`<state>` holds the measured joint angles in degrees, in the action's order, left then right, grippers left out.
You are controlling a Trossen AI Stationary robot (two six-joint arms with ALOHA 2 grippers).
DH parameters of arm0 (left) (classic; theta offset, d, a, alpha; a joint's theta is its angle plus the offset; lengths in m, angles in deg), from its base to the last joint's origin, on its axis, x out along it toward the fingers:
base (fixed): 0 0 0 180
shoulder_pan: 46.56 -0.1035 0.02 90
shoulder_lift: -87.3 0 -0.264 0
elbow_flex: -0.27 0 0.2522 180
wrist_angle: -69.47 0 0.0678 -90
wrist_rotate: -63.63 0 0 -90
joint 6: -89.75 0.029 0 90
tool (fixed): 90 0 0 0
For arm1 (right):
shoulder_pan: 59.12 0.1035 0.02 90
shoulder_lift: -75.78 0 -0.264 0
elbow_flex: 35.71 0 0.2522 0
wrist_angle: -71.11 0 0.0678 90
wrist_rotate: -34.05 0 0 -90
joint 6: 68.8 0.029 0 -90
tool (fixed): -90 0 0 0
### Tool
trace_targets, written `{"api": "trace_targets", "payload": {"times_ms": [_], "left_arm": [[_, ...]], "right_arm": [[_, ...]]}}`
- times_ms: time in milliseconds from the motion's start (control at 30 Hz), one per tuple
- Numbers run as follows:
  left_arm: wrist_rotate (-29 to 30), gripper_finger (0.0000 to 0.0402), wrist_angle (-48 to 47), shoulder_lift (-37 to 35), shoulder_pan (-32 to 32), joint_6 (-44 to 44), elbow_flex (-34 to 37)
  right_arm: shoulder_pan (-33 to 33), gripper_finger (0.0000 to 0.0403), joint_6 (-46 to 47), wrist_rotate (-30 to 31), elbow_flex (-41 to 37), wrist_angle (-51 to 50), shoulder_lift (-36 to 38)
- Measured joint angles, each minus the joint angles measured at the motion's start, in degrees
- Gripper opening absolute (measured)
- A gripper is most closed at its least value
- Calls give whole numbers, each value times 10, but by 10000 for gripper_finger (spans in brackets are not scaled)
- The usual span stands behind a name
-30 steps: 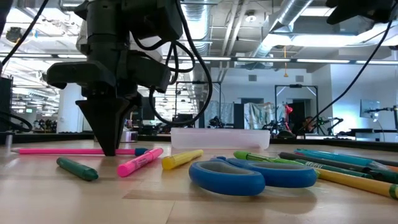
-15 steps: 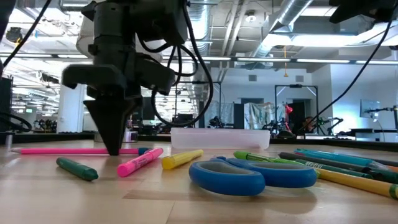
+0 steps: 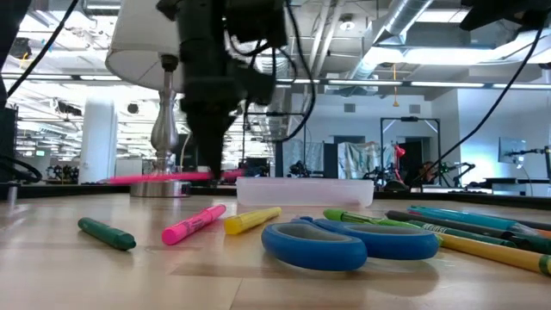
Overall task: Pick & place school supplies into a supply box
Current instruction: Put the pink pencil into the pink supply box
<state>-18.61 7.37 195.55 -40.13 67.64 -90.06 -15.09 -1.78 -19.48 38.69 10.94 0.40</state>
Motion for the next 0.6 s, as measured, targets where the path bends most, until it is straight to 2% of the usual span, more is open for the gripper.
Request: {"api": "trace_targets", "payload": {"times_ms": [167, 300, 600], "left_arm": [[-5, 2, 1, -1, -40, 18, -66], [-5, 2, 41, -2, -90, 33, -99], [-10, 2, 172, -2, -176, 50, -107]], "right_arm": [[3, 125, 1, -2, 0, -8, 0], [2, 125, 5, -2, 0, -14, 0], [2, 125, 5, -1, 0, -16, 0]]}}
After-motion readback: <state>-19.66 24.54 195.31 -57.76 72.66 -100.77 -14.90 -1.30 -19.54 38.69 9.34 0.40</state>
